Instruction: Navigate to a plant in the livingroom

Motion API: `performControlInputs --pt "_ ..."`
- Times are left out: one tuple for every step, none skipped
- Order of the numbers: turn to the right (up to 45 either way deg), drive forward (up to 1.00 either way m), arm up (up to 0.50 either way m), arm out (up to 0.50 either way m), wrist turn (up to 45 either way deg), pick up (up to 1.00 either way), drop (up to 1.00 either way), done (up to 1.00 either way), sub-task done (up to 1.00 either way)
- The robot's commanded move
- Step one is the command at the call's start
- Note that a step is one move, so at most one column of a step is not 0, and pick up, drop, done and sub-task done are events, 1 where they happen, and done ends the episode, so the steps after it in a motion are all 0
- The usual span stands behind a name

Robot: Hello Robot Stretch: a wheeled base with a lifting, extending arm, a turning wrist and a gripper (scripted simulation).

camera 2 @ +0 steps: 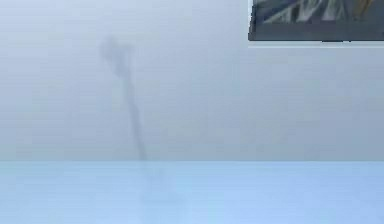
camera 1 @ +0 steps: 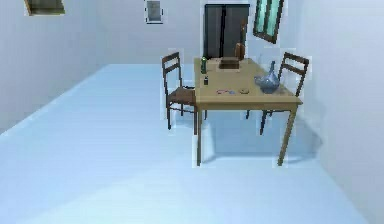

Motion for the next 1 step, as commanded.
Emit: performControlInputs --pt "-45.0 0.00 0.00 0.00 0.0 0.00 0.00 0.00 0.00"
